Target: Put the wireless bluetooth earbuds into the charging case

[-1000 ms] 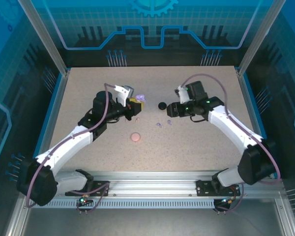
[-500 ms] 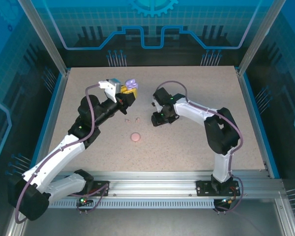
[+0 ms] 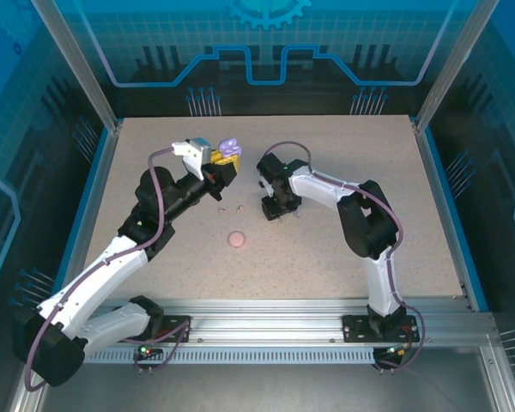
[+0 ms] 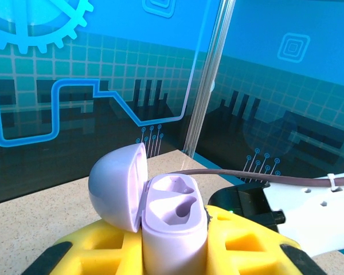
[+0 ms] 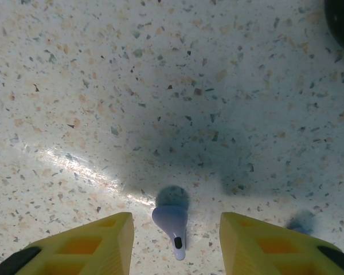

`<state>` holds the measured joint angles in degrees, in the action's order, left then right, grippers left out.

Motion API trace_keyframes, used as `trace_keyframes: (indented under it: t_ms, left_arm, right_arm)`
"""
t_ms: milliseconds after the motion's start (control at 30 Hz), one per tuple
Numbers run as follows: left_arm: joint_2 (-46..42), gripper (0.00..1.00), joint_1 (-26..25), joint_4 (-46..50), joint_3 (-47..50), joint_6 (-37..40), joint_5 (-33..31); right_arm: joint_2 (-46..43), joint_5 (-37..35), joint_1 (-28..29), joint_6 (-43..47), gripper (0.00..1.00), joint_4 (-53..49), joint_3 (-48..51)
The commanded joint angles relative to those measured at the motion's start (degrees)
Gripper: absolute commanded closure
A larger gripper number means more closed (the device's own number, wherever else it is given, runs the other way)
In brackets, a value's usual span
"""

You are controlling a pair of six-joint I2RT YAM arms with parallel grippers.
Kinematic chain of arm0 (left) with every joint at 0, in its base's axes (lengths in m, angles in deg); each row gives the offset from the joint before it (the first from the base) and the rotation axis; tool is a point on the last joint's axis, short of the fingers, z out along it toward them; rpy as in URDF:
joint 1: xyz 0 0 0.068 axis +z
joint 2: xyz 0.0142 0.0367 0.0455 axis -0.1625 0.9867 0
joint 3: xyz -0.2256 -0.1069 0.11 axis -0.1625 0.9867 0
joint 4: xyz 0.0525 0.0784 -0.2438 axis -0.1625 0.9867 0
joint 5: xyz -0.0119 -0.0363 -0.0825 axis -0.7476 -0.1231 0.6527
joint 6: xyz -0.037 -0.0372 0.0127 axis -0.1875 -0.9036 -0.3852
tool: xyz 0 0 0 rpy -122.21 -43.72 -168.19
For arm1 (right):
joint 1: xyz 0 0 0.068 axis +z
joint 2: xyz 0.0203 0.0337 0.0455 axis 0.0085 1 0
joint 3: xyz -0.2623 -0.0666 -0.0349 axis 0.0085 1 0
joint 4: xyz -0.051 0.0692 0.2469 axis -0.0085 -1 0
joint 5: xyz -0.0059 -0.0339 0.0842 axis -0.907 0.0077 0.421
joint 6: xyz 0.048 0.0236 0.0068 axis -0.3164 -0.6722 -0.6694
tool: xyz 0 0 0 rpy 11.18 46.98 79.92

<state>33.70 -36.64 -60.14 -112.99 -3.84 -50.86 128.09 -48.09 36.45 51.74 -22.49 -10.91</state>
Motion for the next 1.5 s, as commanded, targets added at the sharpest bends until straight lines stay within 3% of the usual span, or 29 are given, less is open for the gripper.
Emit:
trace_keyframes:
  t_ms: [0,1100,1467]
  left_arm:
    - [-1.02,1.00,-0.43,-0.70,-0.35,1.46,-0.23]
    - [-0.32,1.00,-1.02,-0.90,-0.46,1.73,-0.49]
    - [-0.49,1.00,-1.08,-0.96,-0.45,1.75,-0.49]
  right_arm:
    - [1.72,-0.67,0.68,1.39,0.57,-2.44,-2.25]
    - [5.64,-1.32,0.90,2.68,0.69,-2.80,-3.30]
    - [5.30,-3.11,1.91,3.00,0.66,-3.49,-2.63]
